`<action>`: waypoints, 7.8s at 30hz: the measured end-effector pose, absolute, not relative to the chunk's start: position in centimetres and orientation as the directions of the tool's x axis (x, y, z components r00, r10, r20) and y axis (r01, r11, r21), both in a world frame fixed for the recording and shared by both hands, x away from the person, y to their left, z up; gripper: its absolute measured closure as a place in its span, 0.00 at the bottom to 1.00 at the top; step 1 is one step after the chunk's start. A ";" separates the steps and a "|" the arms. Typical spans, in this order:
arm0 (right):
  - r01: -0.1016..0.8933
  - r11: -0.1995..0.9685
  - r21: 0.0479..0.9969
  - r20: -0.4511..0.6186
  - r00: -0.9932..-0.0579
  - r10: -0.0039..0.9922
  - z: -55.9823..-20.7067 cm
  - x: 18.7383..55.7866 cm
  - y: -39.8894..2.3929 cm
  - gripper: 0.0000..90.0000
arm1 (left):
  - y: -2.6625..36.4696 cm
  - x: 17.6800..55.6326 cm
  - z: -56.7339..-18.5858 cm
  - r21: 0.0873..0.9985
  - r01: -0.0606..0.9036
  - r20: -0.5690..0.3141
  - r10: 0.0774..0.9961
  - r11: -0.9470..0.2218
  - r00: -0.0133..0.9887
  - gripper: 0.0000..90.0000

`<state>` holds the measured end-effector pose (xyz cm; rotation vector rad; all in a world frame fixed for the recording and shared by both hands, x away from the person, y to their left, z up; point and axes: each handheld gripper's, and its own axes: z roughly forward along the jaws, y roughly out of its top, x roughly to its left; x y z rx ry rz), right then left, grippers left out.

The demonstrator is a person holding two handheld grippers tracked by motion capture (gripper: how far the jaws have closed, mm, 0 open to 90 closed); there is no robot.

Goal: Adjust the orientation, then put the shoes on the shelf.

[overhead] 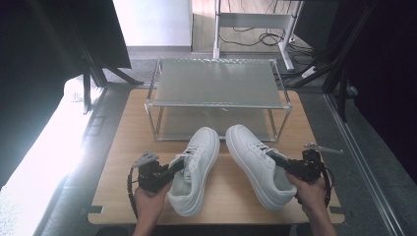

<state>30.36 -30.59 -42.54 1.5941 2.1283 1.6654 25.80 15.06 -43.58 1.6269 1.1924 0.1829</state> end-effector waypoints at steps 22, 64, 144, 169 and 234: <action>0.678 -0.165 0.716 0.613 -0.498 0.614 -39.4 30.1 -30.4 0.92 | 15.9 24.8 -39.8 0.826 0.541 -0.475 0.716 0.161 0.512 0.94; 0.593 -0.409 0.694 0.697 -0.411 0.588 -33.6 36.5 -26.2 0.92 | 14.2 32.7 -33.7 0.843 0.430 -0.509 0.739 0.325 0.440 0.94; 0.568 -0.498 0.655 0.700 -0.209 0.683 -30.9 48.1 -20.3 0.68 | 10.7 47.6 -31.4 0.801 0.520 -0.501 0.807 0.296 0.313 0.74; 0.559 -0.496 0.664 0.710 -0.262 0.654 -30.6 48.1 -19.6 0.53 | 10.7 47.9 -31.0 0.835 0.509 -0.428 0.829 0.210 0.360 0.71; 0.546 -0.384 0.745 0.659 -0.510 0.553 -32.7 45.2 -24.9 0.18 | 15.0 43.0 -32.3 0.853 0.467 -0.482 0.693 0.232 0.537 0.06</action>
